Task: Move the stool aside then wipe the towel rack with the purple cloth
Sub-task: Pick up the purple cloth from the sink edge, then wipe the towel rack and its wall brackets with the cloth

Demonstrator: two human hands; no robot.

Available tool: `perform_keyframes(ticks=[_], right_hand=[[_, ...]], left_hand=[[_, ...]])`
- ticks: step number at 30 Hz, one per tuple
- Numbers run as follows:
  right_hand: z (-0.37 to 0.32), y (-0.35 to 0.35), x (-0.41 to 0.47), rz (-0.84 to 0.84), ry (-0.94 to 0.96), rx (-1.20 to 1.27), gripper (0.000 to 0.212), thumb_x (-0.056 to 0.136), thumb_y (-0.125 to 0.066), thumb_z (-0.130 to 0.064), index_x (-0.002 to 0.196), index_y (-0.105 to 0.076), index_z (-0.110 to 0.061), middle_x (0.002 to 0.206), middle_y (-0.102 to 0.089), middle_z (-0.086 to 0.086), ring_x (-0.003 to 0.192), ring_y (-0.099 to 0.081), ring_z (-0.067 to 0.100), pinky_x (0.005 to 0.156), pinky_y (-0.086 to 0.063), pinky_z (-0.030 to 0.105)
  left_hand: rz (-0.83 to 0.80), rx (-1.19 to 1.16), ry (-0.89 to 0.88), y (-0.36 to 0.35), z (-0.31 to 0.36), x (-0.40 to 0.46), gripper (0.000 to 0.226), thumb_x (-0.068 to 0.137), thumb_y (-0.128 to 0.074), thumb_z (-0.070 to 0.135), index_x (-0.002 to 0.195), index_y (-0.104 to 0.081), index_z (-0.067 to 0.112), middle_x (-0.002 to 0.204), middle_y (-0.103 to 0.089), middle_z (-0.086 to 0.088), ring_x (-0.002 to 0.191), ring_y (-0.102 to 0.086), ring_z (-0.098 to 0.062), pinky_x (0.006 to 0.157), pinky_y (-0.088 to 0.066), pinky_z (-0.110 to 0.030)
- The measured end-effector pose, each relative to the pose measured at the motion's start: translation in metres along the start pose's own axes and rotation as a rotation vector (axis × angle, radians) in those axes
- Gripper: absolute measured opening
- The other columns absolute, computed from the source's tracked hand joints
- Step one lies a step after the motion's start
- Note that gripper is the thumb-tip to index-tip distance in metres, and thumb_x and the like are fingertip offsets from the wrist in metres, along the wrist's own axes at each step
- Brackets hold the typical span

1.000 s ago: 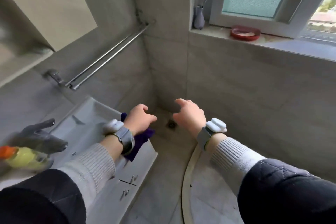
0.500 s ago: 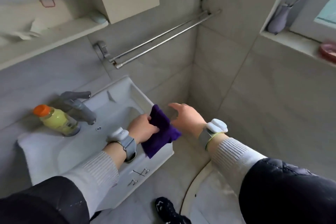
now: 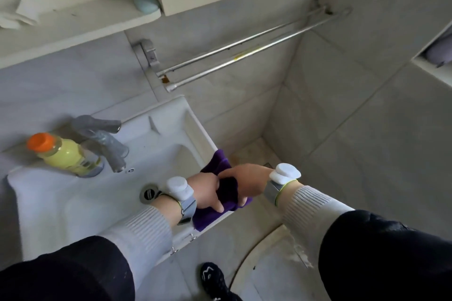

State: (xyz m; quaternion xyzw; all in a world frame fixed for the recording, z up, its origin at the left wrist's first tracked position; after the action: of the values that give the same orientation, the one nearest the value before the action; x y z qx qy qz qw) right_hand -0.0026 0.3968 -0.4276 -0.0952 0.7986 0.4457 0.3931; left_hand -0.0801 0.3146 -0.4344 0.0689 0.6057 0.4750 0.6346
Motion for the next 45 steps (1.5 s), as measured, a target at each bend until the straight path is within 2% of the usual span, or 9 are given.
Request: perform_keyframes(ticks=[4, 9, 15, 19, 23, 31, 38, 41, 45], right_hand=[[-0.002, 0.006, 0.0, 0.006, 0.068, -0.032, 0.089, 0.07, -0.088, -0.017, 0.145, -0.048, -0.041, 0.129, -0.066, 0.0, 0.115, -0.062, 0.028, 0.093, -0.054, 0.041], [-0.008, 0.01, -0.005, 0.028, 0.122, -0.138, 0.058, 0.08, -0.08, -0.022, 0.135, -0.063, -0.033, 0.119, -0.069, -0.002, 0.109, -0.063, 0.025, 0.083, -0.048, 0.033], [-0.007, 0.052, -0.023, 0.129, 0.163, -0.14, 0.03, 0.089, -0.068, -0.032, 0.118, -0.074, -0.029, 0.112, -0.066, 0.002, 0.107, -0.056, 0.023, 0.082, -0.044, 0.03], [-0.001, 0.102, -0.04, 0.292, 0.215, -0.025, 0.025, 0.078, -0.071, -0.038, 0.101, -0.077, -0.029, 0.126, -0.058, 0.001, 0.121, -0.046, 0.022, 0.102, -0.044, 0.036], [0.01, 0.147, -0.05, 0.333, 0.229, 0.094, 0.025, 0.075, -0.075, -0.034, 0.094, -0.076, -0.018, 0.121, -0.068, -0.005, 0.105, -0.063, 0.019, 0.091, -0.053, 0.036], [-0.007, 0.221, -0.046, 0.409, 0.381, 0.197, 0.012, 0.076, -0.078, -0.029, 0.078, -0.067, -0.025, 0.076, -0.066, -0.006, 0.073, -0.063, 0.015, 0.067, -0.051, 0.033], [-0.028, 0.276, -0.047, 0.592, 0.485, 0.358, 0.033, 0.076, -0.071, -0.014, 0.103, -0.056, -0.023, 0.1, -0.063, -0.003, 0.077, -0.057, 0.014, 0.074, -0.048, 0.032], [-0.036, 0.297, -0.051, 0.804, 0.474, 0.346, 0.042, 0.076, -0.068, -0.016, 0.115, -0.053, -0.022, 0.114, -0.056, -0.001, 0.091, -0.058, 0.019, 0.079, -0.049, 0.032], [-0.049, 0.312, -0.038, 0.897, 0.374, 0.181, 0.033, 0.083, -0.064, -0.02, 0.115, -0.058, -0.024, 0.126, -0.051, 0.006, 0.088, -0.063, 0.033, 0.08, -0.056, 0.041]], left_hand=[[-0.058, 0.141, -0.055, -0.006, 0.012, 0.0, 0.034, 0.076, -0.077, 0.035, 0.068, -0.049, 0.017, 0.066, -0.055, 0.001, 0.069, -0.057, -0.023, 0.062, -0.047, -0.033], [-0.122, 0.197, -0.094, -0.006, 0.023, -0.005, 0.018, 0.09, -0.057, 0.013, 0.074, -0.049, 0.01, 0.077, -0.057, -0.008, 0.085, -0.062, -0.033, 0.068, -0.041, -0.033], [-0.067, -0.008, -0.074, 0.04, 0.017, -0.024, 0.018, 0.085, -0.057, 0.022, 0.079, -0.059, 0.006, 0.08, -0.058, -0.01, 0.072, -0.052, -0.028, 0.055, -0.036, -0.029], [0.092, -0.2, -0.057, 0.086, 0.007, -0.04, 0.019, 0.082, -0.058, 0.023, 0.095, -0.062, 0.01, 0.088, -0.064, -0.005, 0.079, -0.061, -0.027, 0.06, -0.043, -0.03], [0.155, -0.346, -0.047, 0.118, -0.007, -0.054, 0.012, 0.079, -0.058, 0.025, 0.088, -0.065, 0.024, 0.088, -0.069, 0.002, 0.076, -0.063, -0.014, 0.064, -0.049, -0.027], [0.355, -0.664, 0.048, 0.171, -0.022, -0.084, 0.016, 0.076, -0.055, 0.019, 0.081, -0.066, 0.008, 0.074, -0.061, 0.0, 0.069, -0.056, -0.015, 0.064, -0.042, -0.031], [0.725, -0.863, 0.115, 0.215, -0.047, -0.112, 0.013, 0.09, -0.066, 0.01, 0.101, -0.07, 0.017, 0.089, -0.077, -0.006, 0.08, -0.073, -0.025, 0.073, -0.059, -0.041], [0.83, -0.993, 0.093, 0.227, -0.046, -0.115, 0.027, 0.092, -0.065, 0.009, 0.114, -0.058, 0.023, 0.088, -0.076, -0.009, 0.07, -0.075, -0.028, 0.059, -0.063, -0.045], [1.008, -0.656, 0.15, 0.246, -0.038, -0.11, 0.034, 0.092, -0.061, 0.015, 0.117, -0.054, 0.036, 0.084, -0.069, 0.009, 0.062, -0.067, -0.013, 0.056, -0.057, -0.036]])
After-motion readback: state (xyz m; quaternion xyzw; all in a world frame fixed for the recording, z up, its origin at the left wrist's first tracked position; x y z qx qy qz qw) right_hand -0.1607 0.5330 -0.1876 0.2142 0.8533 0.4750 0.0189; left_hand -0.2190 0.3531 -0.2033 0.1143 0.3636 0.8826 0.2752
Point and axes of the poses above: each hand's wrist, its own x-axis towards the middle knuckle, its own y-axis out of the back of the hand, z = x × y, the point moved 7 cm from there along x, towards the middle knuckle
